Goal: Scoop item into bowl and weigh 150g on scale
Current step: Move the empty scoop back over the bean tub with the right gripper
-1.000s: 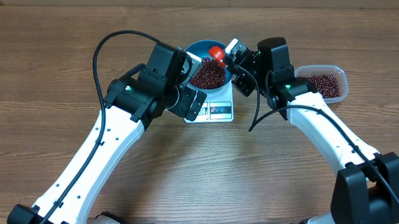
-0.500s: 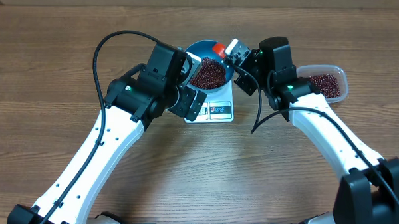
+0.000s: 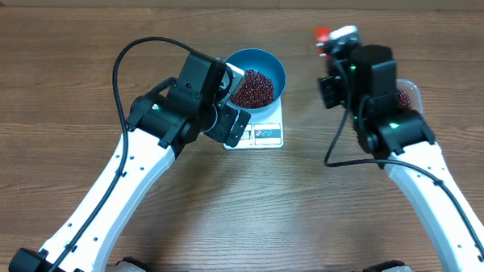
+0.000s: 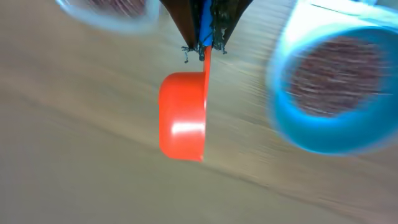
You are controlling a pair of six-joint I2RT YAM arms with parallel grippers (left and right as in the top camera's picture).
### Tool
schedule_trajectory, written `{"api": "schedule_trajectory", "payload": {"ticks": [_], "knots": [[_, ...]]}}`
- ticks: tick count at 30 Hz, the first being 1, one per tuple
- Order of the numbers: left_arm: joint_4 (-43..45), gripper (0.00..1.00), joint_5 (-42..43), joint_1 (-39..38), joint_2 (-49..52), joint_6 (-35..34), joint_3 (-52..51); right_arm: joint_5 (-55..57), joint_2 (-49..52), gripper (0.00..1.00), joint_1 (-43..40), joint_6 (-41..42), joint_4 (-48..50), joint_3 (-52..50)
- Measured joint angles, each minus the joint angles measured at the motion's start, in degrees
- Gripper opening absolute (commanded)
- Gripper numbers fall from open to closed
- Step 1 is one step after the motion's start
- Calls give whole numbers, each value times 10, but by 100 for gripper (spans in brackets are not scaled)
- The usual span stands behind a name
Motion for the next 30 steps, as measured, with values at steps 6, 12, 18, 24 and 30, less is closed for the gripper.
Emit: {"api": "schedule_trajectory", "payload": {"ticks": [6, 12, 18, 24, 30], "knots": [[0, 100, 0, 0, 0, 0, 0, 88, 9, 4, -71, 47, -89, 0], [0, 100, 0, 0, 0, 0, 0, 76, 33, 4, -115, 64, -130, 0], [0, 100, 0, 0, 0, 0, 0, 56, 84, 4, -117, 71, -157, 0], [0, 100, 0, 0, 0, 0, 0, 49, 121, 4, -117, 72, -163, 0], [0, 100, 0, 0, 0, 0, 0, 49, 135, 4, -118, 72, -163, -1]]}}
